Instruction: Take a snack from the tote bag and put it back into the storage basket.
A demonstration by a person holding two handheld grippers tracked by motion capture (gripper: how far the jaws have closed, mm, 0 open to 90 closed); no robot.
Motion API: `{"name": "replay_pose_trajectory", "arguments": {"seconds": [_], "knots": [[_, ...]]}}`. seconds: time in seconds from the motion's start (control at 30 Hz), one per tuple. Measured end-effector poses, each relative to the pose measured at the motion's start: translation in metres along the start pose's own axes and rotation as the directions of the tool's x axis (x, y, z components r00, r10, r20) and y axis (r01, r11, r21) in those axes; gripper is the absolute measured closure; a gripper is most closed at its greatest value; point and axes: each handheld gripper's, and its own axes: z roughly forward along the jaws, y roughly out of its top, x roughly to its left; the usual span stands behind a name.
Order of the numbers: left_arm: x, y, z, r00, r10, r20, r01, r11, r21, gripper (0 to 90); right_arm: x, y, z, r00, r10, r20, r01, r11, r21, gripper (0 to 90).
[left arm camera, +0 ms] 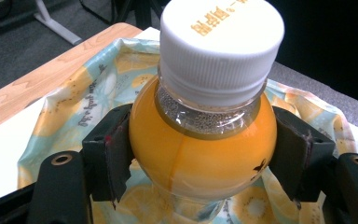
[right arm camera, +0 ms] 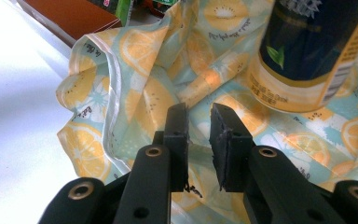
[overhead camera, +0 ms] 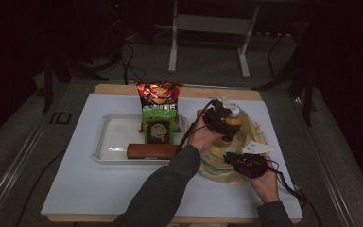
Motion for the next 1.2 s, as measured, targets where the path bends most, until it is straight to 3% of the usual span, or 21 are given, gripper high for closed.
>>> {"name": "replay_pose_trajectory", "arguments": {"seconds": [0.4,0.67,1.2], "knots": [[0.001,0.001,-0.022,0.9999,0.005,0.015,-0.005,0.9999,-0.015,29.0,0.000,-0.001,0.002,1.0000,0.001,-0.002,-0.001,1.000,0.009,76.8],[0.000,-0.001,-0.036,0.9992,0.033,0.022,-0.033,0.9994,-0.009,29.0,0.000,-0.002,0.003,1.0000,0.000,-0.003,0.000,1.000,0.011,76.6],[-0.006,-0.003,-0.063,0.9982,0.051,0.032,-0.051,0.9986,-0.012,29.0,0.000,-0.003,0.005,1.0000,-0.001,-0.001,0.001,1.000,0.018,76.6]]}}
